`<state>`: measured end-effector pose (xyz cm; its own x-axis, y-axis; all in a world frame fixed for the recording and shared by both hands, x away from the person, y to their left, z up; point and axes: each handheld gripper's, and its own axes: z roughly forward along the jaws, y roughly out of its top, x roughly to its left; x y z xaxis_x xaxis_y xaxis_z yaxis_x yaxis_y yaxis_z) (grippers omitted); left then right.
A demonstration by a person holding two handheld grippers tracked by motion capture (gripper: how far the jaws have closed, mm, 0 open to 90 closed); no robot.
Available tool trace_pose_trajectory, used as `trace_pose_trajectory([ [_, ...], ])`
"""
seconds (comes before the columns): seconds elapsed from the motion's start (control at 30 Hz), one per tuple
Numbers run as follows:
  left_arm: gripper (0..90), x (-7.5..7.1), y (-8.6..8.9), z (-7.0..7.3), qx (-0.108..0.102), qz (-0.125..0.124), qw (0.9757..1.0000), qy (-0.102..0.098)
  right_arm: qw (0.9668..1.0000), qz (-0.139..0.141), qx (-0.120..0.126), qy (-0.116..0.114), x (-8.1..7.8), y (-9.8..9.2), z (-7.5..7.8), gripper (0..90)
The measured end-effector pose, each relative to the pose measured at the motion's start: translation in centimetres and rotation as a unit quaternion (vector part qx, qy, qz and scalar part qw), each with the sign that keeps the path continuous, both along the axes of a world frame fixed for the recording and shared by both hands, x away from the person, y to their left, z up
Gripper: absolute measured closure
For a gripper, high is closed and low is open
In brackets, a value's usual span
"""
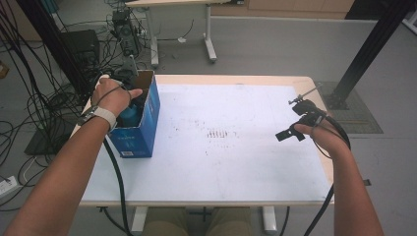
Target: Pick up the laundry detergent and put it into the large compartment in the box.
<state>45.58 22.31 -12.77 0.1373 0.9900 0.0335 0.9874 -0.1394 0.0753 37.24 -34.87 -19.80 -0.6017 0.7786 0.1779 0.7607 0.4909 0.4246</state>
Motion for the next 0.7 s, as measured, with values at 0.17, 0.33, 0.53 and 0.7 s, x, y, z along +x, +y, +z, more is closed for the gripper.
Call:
trace_pose_trajectory([
  [0.17,23.0,-0.2,0.3,0.6,-0.005,-0.001,1.0000,-0.003,1.0000,0.001,0.000,-0.002,0.0,0.2,0.1,8.2],
  [0.33,15.4,-0.5,0.1,1.4,0.000,-0.004,0.9999,-0.010,1.0000,0.005,0.000,-0.003,0.0,0.5,0.3,8.2],
  [0.53,11.7,-0.7,0.3,1.8,-0.006,-0.006,0.9999,-0.010,1.0000,0.006,0.002,-0.004,-0.1,0.6,0.3,8.1],
  [0.7,8.8,-1.1,-0.4,2.8,0.007,-0.017,0.9997,-0.018,1.0000,0.006,0.001,-0.007,-0.2,0.4,0.4,8.1],
])
